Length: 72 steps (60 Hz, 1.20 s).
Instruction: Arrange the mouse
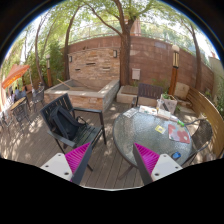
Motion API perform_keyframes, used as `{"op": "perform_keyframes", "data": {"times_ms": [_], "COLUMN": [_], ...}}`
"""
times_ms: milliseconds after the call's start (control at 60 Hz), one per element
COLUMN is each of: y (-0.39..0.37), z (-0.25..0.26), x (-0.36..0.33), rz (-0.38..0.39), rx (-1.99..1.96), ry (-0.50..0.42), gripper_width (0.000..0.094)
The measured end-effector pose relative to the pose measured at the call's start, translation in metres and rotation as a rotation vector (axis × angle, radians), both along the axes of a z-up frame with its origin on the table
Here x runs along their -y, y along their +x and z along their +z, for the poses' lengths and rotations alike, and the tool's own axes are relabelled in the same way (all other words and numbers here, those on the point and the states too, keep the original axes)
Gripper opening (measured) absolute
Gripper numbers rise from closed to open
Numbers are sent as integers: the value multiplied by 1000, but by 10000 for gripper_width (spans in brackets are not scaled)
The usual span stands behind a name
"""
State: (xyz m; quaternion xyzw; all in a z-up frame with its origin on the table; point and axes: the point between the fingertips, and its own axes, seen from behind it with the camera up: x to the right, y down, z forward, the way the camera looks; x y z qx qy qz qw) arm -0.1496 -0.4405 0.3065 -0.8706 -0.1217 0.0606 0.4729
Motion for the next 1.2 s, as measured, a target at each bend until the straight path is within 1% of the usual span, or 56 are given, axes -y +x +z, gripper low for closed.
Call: {"op": "perform_keyframes", "data": {"times_ms": [83,100,183,283,400,483,500,533,600,700,883,1050,1200], "y": [7,11,24,51,101,153,153,182,228,283,358,388,397], "z": [-10,-20,-36,-76,-136,-177,-174,-196,-221,-242,-281,-308,-310], "x": [2,0,4,8,16,10,1,7,-7,-43,-107,-156,-192], "rz": [-11,-14,-32,-52,-87,-124,-136,-147,-176,-208,-267,-294,-300], "rx": [0,0,5,17,11,37,48,51,60,82,27,-32,-55], "ry": [-21,-27,-63,-105,-156,-173,-186,-181,-167,-126,-130,-168,-165], "gripper_width": [845,845,847,845,845,846,847,848,847,841,844,849,843]}}
